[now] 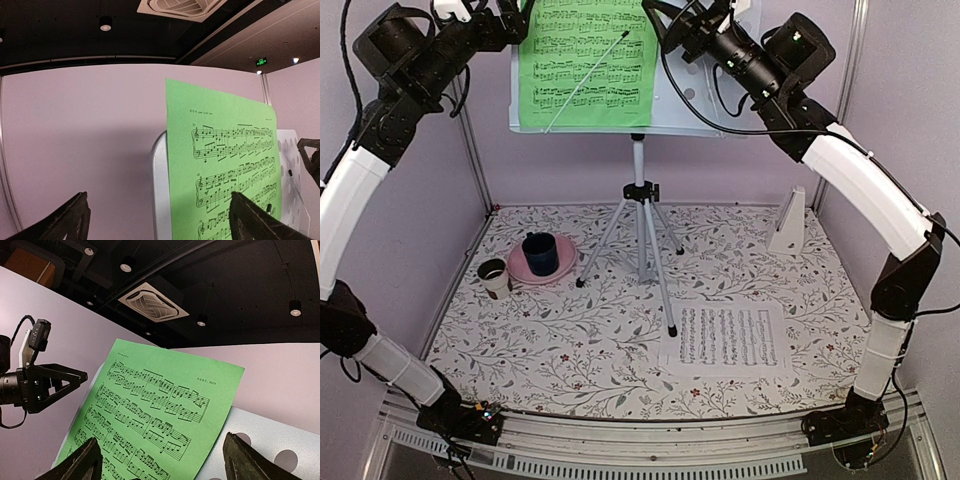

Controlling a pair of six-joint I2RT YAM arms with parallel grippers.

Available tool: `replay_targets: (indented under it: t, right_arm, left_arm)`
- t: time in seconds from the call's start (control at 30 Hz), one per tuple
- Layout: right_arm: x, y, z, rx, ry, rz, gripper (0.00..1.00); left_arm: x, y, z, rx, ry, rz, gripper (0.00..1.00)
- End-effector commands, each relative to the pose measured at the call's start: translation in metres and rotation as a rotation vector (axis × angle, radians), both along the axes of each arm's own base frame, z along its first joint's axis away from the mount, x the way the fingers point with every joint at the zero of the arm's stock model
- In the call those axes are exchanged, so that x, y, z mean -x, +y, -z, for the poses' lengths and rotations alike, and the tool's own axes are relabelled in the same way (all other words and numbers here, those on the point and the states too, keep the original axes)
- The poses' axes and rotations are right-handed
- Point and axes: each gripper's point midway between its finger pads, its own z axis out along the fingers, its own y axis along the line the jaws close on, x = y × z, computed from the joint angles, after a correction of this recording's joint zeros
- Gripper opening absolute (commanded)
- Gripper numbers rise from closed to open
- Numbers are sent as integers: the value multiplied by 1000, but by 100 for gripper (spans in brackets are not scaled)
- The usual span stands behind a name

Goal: Set up the instrument practice props

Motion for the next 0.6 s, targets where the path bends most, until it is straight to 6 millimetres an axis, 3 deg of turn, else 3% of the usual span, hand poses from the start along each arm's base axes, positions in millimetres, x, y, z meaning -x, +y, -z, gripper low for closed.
replay_targets:
  t: [0.0,0.27,0.47,0.57]
  right_arm:
    - [20,-14,-15,-6,-30,-29,85]
    - [34,-27,-11,46,30,-37,88]
    - [40,-45,20,93,149,-12,89]
    - [36,-50,47,120,223,11,89]
  left_arm:
    - [18,3,2,-2,-10,27,98]
    - [33,13,44,-37,56,30,99]
    - [44,27,99,-40,162,25,99]
    - [45,33,133,-30,230,14,99]
